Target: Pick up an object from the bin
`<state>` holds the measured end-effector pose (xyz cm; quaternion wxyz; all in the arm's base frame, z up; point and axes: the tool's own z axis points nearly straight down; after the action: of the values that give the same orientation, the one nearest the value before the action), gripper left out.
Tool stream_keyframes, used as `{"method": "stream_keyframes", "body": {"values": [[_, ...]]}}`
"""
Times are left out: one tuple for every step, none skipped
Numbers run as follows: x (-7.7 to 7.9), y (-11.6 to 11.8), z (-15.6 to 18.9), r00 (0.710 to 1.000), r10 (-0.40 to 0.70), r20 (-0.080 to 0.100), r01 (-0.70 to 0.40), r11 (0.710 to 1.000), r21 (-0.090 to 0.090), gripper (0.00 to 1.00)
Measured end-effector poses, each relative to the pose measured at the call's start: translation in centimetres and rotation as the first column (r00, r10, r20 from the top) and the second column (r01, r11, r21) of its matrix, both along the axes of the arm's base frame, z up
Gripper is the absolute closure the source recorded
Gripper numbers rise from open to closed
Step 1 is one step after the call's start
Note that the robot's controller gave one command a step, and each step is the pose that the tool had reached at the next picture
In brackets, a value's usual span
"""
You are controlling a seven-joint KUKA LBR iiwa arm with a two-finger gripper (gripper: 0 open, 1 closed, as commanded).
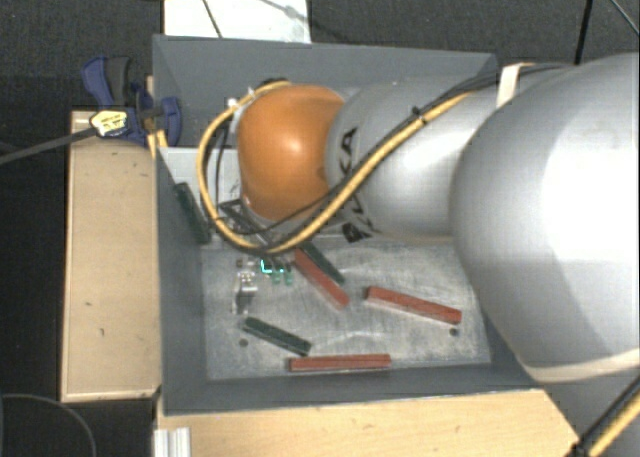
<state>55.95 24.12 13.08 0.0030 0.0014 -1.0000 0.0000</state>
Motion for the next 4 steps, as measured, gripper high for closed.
{"method": "stream_keyframes", "body": {"values": [[0.2,-0.1,0.4,1.0,-0.005,0.008,0.005,1.0,0.002,0.0],[-3.4,-3.4,-4.7,0.999,0.037,0.011,-0.037,0.999,0.002,0.0],[-4.2,-4.9,-5.8,0.991,0.135,0.017,-0.135,0.991,0.004,1.0],[-4.2,-4.9,-5.8,0.991,0.132,0.016,-0.132,0.991,0.004,1.0]]}}
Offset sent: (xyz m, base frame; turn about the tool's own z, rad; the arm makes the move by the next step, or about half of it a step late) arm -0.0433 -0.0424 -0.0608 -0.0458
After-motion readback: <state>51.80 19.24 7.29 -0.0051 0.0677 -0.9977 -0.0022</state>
